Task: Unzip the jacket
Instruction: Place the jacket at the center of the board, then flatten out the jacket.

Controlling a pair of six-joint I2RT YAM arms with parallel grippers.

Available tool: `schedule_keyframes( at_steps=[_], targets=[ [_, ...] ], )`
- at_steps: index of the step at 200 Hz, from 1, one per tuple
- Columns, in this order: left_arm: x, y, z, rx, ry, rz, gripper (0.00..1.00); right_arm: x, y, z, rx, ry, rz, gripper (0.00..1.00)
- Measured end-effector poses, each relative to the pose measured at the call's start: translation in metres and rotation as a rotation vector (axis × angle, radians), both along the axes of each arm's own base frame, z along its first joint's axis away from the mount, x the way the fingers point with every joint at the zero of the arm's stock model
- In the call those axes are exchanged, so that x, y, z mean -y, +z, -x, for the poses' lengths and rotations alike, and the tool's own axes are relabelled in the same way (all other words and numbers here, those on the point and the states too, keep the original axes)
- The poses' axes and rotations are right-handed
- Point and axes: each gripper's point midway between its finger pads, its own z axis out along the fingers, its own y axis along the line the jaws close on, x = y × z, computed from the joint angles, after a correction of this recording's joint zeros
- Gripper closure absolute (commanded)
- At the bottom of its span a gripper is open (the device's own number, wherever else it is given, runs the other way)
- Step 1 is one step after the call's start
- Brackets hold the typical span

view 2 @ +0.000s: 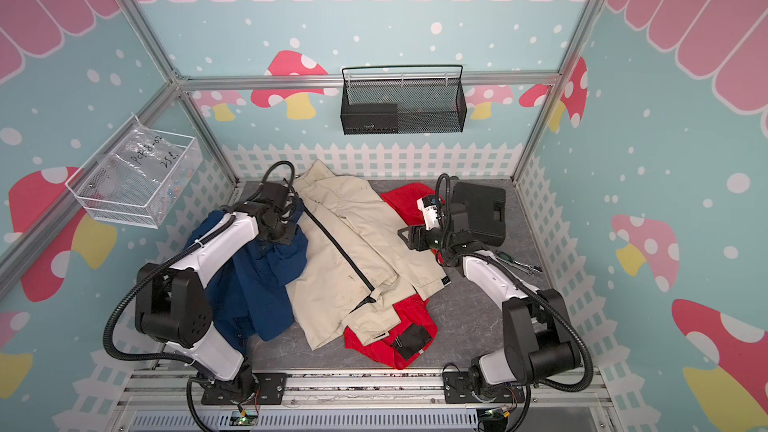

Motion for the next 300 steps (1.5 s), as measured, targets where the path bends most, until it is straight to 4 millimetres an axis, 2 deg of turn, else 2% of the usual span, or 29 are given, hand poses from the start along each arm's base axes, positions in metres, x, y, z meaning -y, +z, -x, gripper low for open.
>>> schedule_keyframes(
  at_steps=[16,46,52,57,65,70,91,104,118,147,164,183,203,216,241,266,285,300],
  targets=[
    [-0.028,0.010,-0.005,0.028,0.075,0.000,1.00,-0.003,0.001,-0.019,0.005,0.004,0.024,0.34],
    [-0.058,0.020,-0.009,0.056,0.150,0.003,1.00,-0.013,-0.003,-0.061,0.017,0.035,0.074,0.35],
    [-0.062,0.020,-0.008,0.057,0.162,0.004,0.93,-0.015,-0.005,-0.068,0.017,0.044,0.080,0.35],
    [-0.067,0.021,-0.008,0.058,0.176,0.005,0.84,-0.018,-0.009,-0.074,0.016,0.055,0.085,0.35],
    [-0.075,0.021,-0.007,0.060,0.202,0.010,0.61,-0.022,-0.015,-0.083,0.008,0.070,0.091,0.36],
    [-0.079,0.021,-0.006,0.063,0.219,0.017,0.52,-0.024,-0.020,-0.087,0.001,0.083,0.092,0.36],
    [-0.088,0.022,-0.006,0.110,0.263,0.069,0.36,-0.035,-0.040,-0.106,-0.034,0.128,0.087,0.37],
    [-0.078,0.027,-0.003,0.157,0.244,0.130,0.30,-0.041,-0.054,-0.116,-0.062,0.147,0.081,0.37],
    [-0.057,0.041,0.001,0.229,0.184,0.217,0.27,-0.045,-0.068,-0.124,-0.092,0.157,0.078,0.36],
    [-0.002,0.097,0.001,0.462,-0.022,0.426,0.24,-0.049,-0.089,-0.136,-0.138,0.164,0.080,0.35],
    [0.021,0.123,0.002,0.558,-0.125,0.517,0.24,-0.050,-0.097,-0.140,-0.151,0.166,0.081,0.34],
    [0.037,0.137,0.001,0.605,-0.197,0.584,0.24,-0.051,-0.107,-0.143,-0.169,0.166,0.085,0.31],
    [0.048,0.137,0.000,0.607,-0.232,0.633,0.24,-0.051,-0.119,-0.145,-0.188,0.164,0.089,0.32],
    [0.053,0.136,0.000,0.603,-0.242,0.659,0.24,-0.051,-0.126,-0.143,-0.201,0.167,0.091,0.42],
    [0.058,0.133,-0.001,0.596,-0.253,0.690,0.25,-0.053,-0.126,-0.141,-0.204,0.180,0.082,0.78],
    [0.062,0.130,-0.004,0.587,-0.254,0.705,0.25,-0.049,-0.119,-0.133,-0.198,0.160,0.085,1.00],
    [0.064,0.126,-0.006,0.576,-0.254,0.708,0.25,-0.043,-0.095,-0.127,-0.160,0.139,0.103,1.00],
    [0.067,0.123,-0.006,0.569,-0.257,0.707,0.25,-0.035,-0.059,-0.123,-0.092,0.101,0.121,1.00]
  ],
)
